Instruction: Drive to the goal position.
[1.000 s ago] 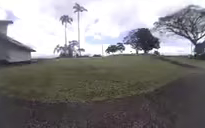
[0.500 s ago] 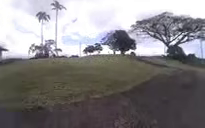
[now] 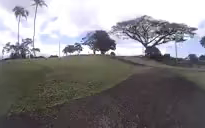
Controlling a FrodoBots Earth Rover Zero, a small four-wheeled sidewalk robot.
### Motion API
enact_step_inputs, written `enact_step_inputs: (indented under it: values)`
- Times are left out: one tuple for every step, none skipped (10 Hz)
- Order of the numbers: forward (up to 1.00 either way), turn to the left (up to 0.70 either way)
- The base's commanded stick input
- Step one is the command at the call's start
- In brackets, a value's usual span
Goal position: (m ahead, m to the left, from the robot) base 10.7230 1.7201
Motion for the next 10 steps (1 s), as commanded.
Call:
enact_step_inputs:
  values:
    - [0.0,-0.5]
    - [0.0,-0.5]
    - [0.0,-0.5]
    - [0.0,-0.5]
    - [0.0,-0.5]
    - [0.24,-0.26]
    - [0.5,0.0]
    - [0.5,0.0]
    - [0.5,0.0]
    - [0.5,0.0]
